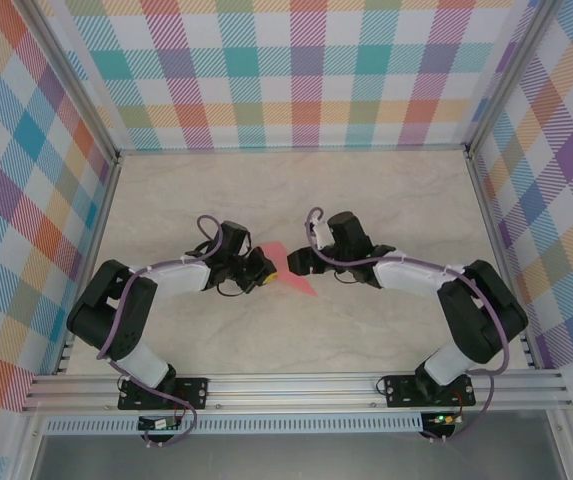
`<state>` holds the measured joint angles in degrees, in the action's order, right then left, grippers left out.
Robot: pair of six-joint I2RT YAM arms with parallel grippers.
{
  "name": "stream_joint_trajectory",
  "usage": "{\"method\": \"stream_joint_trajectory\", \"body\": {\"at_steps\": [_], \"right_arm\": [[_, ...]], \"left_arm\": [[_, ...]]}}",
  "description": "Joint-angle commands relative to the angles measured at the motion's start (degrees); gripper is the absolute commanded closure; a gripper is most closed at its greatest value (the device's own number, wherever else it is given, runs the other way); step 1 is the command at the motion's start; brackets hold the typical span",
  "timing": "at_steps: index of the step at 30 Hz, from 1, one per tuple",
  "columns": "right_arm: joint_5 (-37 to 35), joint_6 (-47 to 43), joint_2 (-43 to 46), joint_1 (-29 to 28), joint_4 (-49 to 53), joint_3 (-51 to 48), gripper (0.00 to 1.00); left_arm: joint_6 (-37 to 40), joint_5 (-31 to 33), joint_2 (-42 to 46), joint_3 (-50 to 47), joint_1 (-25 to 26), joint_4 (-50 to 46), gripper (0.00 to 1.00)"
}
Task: Fold a paper plane with a square sheet of paper (pick it up from the middle)
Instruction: Fold the wing for the fifth time at the center of the table.
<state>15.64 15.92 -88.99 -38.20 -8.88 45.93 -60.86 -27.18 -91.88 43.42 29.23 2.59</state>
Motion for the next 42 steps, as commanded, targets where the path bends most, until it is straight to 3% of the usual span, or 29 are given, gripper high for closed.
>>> {"method": "stream_joint_trajectory", "body": {"at_steps": [1,8,21,29,42], "right_arm": [[-7.4,-18.4,2.1,-3.7,-6.9,-4.7,0.33],[-11.7,-30.5,0.2,-7.9,-10.8,-7.3,0.34],[-21.3,-39.7,-8.3,-13.7,-21.5,-8.3,0.38],[-24.0,-41.1,-12.4,-13.7,-25.3,-7.4,0.54],[-25.1,-41.4,-14.7,-13.7,-30.9,-7.8,0.70]], "left_arm": [[-0.3,-0.2,1.1,2.0,0.8,-3.2,0.98],[0.0,-0.2,1.4,3.2,0.8,-5.2,0.98],[-0.1,-0.4,1.4,4.3,0.8,-6.8,0.98],[0.4,-0.4,1.0,5.1,0.8,-8.4,0.98],[0.0,0.2,1.1,5.3,0.8,-9.3,0.98]]}}
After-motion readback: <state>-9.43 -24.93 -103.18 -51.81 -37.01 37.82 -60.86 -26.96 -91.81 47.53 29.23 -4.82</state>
